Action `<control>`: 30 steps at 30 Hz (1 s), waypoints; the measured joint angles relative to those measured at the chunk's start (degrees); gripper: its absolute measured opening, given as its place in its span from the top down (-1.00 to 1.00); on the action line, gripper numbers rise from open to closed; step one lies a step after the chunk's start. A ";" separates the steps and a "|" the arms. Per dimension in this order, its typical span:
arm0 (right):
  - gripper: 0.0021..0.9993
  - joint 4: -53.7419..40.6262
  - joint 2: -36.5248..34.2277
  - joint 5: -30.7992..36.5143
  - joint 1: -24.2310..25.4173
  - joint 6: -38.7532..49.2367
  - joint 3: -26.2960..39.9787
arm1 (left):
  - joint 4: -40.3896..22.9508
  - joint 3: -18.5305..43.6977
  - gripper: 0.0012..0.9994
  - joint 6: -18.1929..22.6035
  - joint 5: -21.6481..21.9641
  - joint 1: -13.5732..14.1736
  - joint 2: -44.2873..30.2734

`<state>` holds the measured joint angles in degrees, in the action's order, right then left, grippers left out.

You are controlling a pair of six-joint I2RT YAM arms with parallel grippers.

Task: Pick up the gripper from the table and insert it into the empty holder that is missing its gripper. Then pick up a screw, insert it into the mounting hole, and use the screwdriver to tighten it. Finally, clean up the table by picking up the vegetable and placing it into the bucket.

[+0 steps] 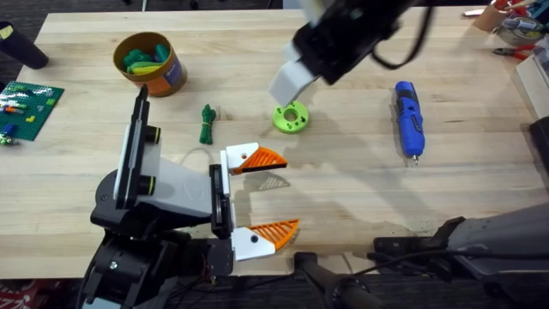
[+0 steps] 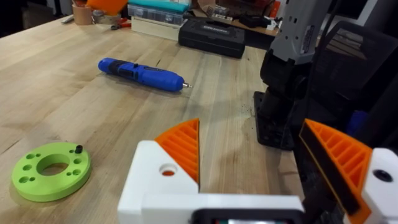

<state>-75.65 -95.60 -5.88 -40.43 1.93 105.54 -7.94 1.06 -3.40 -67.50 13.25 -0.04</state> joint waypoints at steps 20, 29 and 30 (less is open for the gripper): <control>-0.37 11.05 -3.29 0.06 2.22 -0.97 -14.63 | 0.00 0.00 -0.98 -0.08 -0.02 0.01 0.00; -0.37 29.31 -3.53 0.46 3.12 -2.54 -31.12 | 0.00 0.00 -0.98 -0.09 -0.02 0.01 0.01; -0.37 30.55 -3.72 0.67 3.16 -2.63 -32.29 | 0.00 0.00 -0.98 -0.08 -0.01 0.01 0.01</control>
<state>-45.10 -99.32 -5.21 -37.28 -0.70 73.25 -7.94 1.06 -3.49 -67.51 13.26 -0.03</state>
